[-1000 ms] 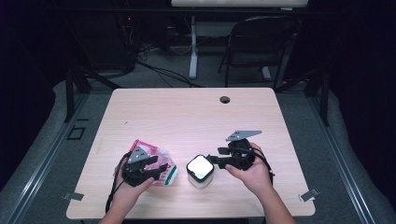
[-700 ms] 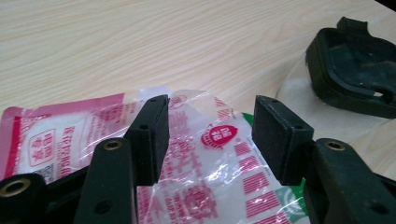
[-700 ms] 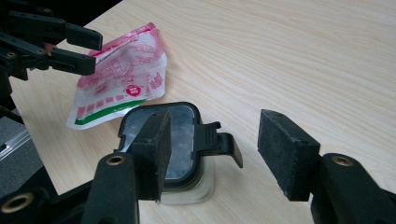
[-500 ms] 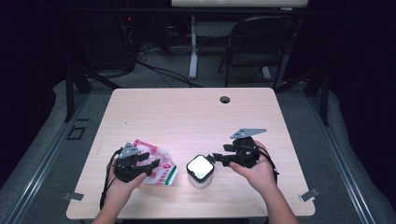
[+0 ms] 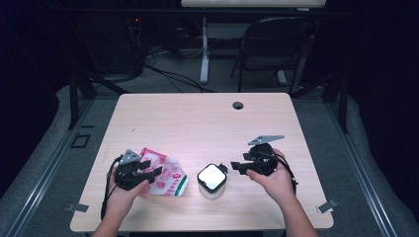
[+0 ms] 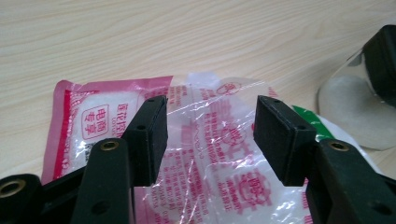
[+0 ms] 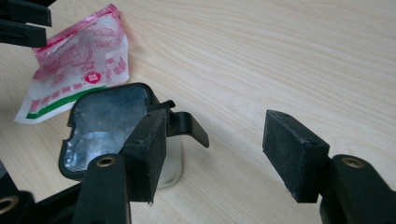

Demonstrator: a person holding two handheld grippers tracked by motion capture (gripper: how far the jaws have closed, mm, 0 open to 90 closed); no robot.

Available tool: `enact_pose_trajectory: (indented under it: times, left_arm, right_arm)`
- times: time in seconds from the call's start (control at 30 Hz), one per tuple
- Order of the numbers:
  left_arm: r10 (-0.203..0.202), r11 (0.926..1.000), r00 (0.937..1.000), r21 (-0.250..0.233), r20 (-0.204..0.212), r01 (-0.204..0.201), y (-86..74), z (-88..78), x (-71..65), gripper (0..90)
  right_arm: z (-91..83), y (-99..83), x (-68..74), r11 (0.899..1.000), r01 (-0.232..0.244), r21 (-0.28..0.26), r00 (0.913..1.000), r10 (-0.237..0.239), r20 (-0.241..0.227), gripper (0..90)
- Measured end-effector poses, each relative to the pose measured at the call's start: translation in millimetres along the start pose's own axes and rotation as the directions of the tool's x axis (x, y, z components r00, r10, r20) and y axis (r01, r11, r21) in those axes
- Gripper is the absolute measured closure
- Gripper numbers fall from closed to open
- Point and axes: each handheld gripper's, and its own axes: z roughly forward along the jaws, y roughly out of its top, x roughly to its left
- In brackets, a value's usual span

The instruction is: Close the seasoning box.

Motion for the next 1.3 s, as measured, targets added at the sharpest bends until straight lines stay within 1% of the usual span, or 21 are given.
enact_pose_trajectory:
  times: [0.07, 0.13, 0.23, 0.33, 0.37, 0.4, 0.43, 0.47, 0.5, 0.53, 0.57, 0.67, 0.73, 0.77, 0.8, 0.83, 0.87, 0.9, 1.03, 1.3]
  left_arm:
    - [-0.001, 0.9999, 0.9999, 0.011, -0.014, 0.001, -1.5, 1.3, 3.6, 44.8]
    - [-0.007, 0.9999, 0.9999, 0.013, -0.016, 0.007, -2.1, 1.7, 4.9, 44.7]
    - [-0.023, 0.9995, 0.9995, 0.021, -0.023, 0.024, -3.9, 2.6, 10.6, 44.1]
    - [-0.028, 0.9991, 0.9990, 0.032, -0.034, 0.029, -5.3, 3.2, 14.4, 43.8]
    - [-0.031, 0.9990, 0.9986, 0.032, -0.044, 0.032, -6.0, 3.9, 15.2, 43.7]
    - [-0.031, 0.9990, 0.9986, 0.032, -0.044, 0.032, -6.0, 3.9, 15.2, 43.7]
    - [-0.031, 0.9986, 0.9982, 0.041, -0.051, 0.034, -6.8, 4.5, 17.2, 43.7]
    - [-0.038, 0.9984, 0.9983, 0.040, -0.045, 0.040, -7.2, 5.0, 18.6, 43.6]
    - [-0.038, 0.9984, 0.9983, 0.040, -0.045, 0.040, -7.2, 5.0, 18.6, 43.3]
    - [-0.041, 0.9982, 0.9981, 0.043, -0.047, 0.043, -7.6, 5.1, 20.1, 43.3]
    - [-0.047, 0.9978, 0.9975, 0.045, -0.053, 0.049, -8.6, 5.3, 23.6, 43.2]
    - [-0.058, 0.9971, 0.9965, 0.046, -0.059, 0.061, -9.7, 5.3, 27.0, 43.1]
    - [-0.065, 0.9967, 0.9954, 0.045, -0.071, 0.068, -11.0, 5.4, 30.5, 43.0]
    - [-0.074, 0.9958, 0.9944, 0.049, -0.076, 0.078, -11.8, 4.8, 34.1, 42.9]
    - [-0.074, 0.9958, 0.9944, 0.049, -0.076, 0.078, -11.8, 4.8, 34.1, 42.9]
    - [-0.084, 0.9948, 0.9931, 0.050, -0.082, 0.088, -12.5, 4.3, 36.9, 42.8]
    - [-0.084, 0.9948, 0.9931, 0.050, -0.082, 0.088, -12.5, 4.3, 36.9, 42.7]
    - [-0.086, 0.9944, 0.9926, 0.053, -0.086, 0.091, -13.2, 4.2, 39.6, 42.6]
    - [-0.098, 0.9930, 0.9908, 0.058, -0.094, 0.103, -14.6, 4.4, 43.7, 42.2]
    - [-0.119, 0.9905, 0.9875, 0.057, -0.103, 0.125, -16.8, 3.2, 52.0, 42.0]
  right_arm:
    - [3.0, -2.0, -4.1, 1.000, -0.016, 0.012, 0.9998, 0.016, 0.009, 39.8]
    - [4.0, -2.8, -6.0, 1.000, -0.022, 0.015, 0.9997, 0.021, 0.012, 39.8]
    - [7.6, -5.4, -12.9, 0.999, -0.039, 0.021, 0.9990, 0.038, 0.024, 39.8]
    - [10.6, -8.2, -18.3, 0.998, -0.058, 0.039, 0.9973, 0.057, 0.046, 39.8]
    - [11.9, -9.4, -20.8, 0.997, -0.064, 0.050, 0.9966, 0.062, 0.055, 39.8]
    - [11.9, -9.4, -20.8, 0.997, -0.064, 0.050, 0.9966, 0.062, 0.055, 39.8]
    - [15.6, -12.3, -25.7, 0.995, -0.080, 0.061, 0.9949, 0.076, 0.066, 39.8]
    - [17.5, -13.9, -28.7, 0.994, -0.086, 0.072, 0.9943, 0.081, 0.069, 39.8]
    - [17.5, -13.9, -28.7, 0.994, -0.086, 0.072, 0.9943, 0.081, 0.069, 39.8]
    - [19.9, -15.7, -31.5, 0.992, -0.097, 0.076, 0.9933, 0.092, 0.071, 39.8]
    - [23.5, -19.0, -36.6, 0.989, -0.117, 0.092, 0.9908, 0.110, 0.078, 39.8]
    - [26.4, -21.7, -40.7, 0.987, -0.127, 0.101, 0.9891, 0.119, 0.087, 39.8]
    - [29.3, -24.2, -44.6, 0.984, -0.143, 0.105, 0.9867, 0.134, 0.092, 39.8]
    - [31.6, -26.5, -48.7, 0.981, -0.153, 0.117, 0.9846, 0.141, 0.103, 39.9]
    - [31.6, -26.5, -48.7, 0.981, -0.153, 0.117, 0.9846, 0.141, 0.103, 39.9]
    - [32.2, -28.0, -51.6, 0.980, -0.167, 0.110, 0.9820, 0.156, 0.107, 39.8]
    - [32.2, -28.0, -51.6, 0.980, -0.167, 0.110, 0.9820, 0.156, 0.107, 39.8]
    - [32.6, -29.0, -54.5, 0.979, -0.174, 0.108, 0.9810, 0.163, 0.105, 39.7]
    - [33.9, -31.2, -58.1, 0.975, -0.191, 0.112, 0.9775, 0.179, 0.112, 39.7]
    - [34.5, -31.3, -58.5, 0.975, -0.195, 0.106, 0.9773, 0.183, 0.106, 39.2]
